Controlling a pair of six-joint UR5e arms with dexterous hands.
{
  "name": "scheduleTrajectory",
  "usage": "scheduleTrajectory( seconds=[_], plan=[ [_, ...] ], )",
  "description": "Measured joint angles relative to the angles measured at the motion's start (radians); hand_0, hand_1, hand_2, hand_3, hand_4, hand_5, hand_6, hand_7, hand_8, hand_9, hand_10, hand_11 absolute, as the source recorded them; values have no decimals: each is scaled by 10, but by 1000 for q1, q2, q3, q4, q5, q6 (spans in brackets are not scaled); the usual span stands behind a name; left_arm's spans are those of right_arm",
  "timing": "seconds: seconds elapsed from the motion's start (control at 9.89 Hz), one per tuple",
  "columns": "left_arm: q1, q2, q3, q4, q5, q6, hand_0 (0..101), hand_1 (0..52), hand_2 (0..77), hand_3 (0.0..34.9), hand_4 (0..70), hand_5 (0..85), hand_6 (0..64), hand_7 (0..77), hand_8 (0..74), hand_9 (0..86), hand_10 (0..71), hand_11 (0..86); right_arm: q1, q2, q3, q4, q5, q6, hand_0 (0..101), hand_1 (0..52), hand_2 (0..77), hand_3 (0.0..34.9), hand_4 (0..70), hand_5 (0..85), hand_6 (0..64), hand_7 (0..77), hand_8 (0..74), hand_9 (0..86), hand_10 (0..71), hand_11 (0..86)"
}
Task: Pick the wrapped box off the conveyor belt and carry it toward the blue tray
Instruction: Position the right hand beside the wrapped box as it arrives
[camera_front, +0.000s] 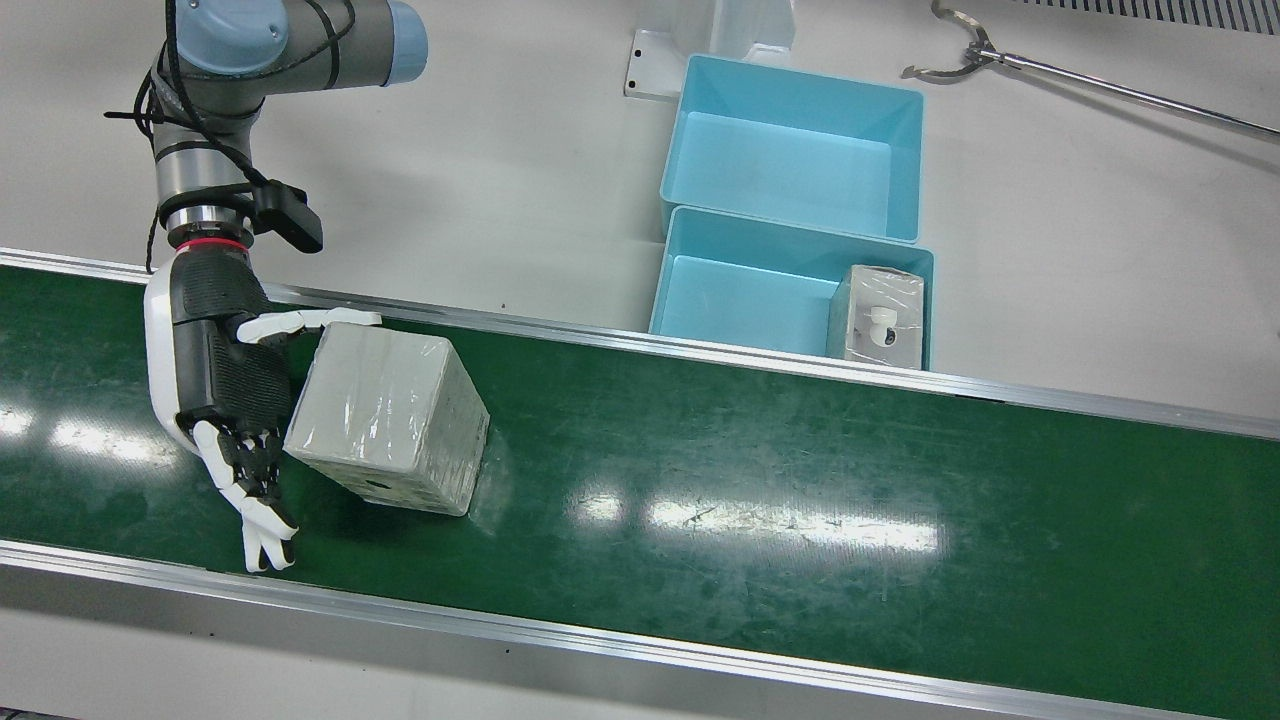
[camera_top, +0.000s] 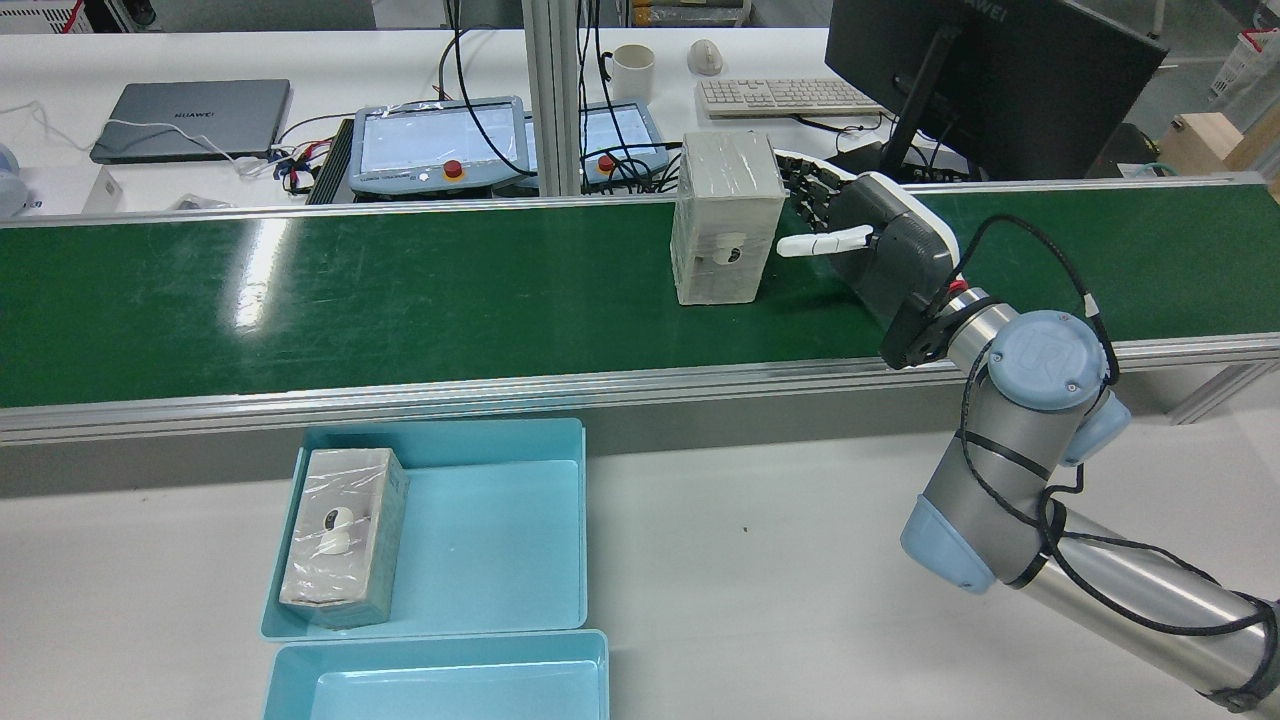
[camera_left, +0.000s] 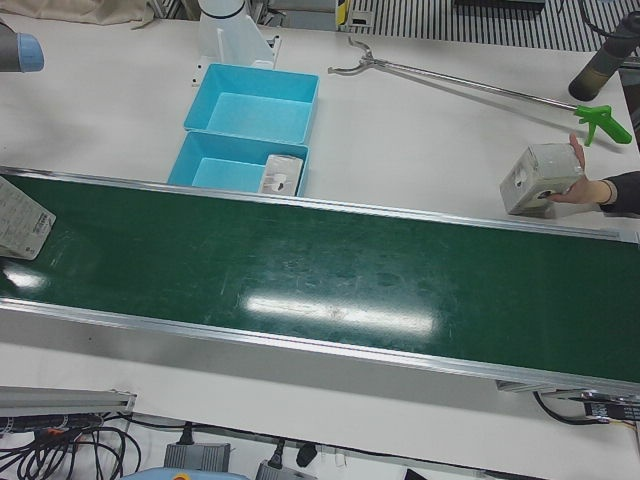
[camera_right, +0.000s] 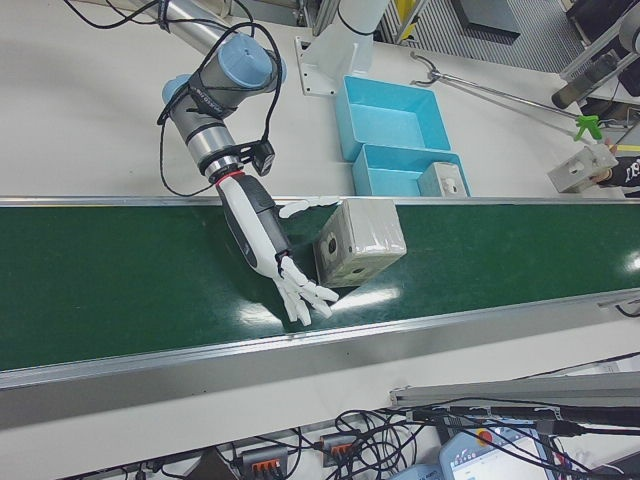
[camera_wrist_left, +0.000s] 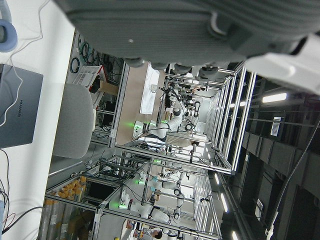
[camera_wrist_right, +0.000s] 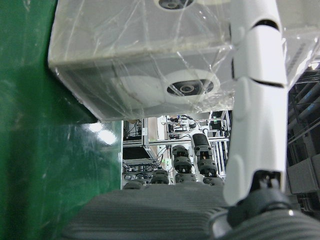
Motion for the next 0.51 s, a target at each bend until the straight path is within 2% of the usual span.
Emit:
scheduleTrajectory(
  seconds=[0.51],
  plan=[
    [0, 0, 0, 0, 0, 0, 0, 0, 11, 0, 0, 11, 5, 5, 5, 0, 5, 5, -5, 0, -3, -1, 1, -1, 482, 158, 109, 0, 104, 169, 27, 33, 11, 38, 0, 5]
  ],
)
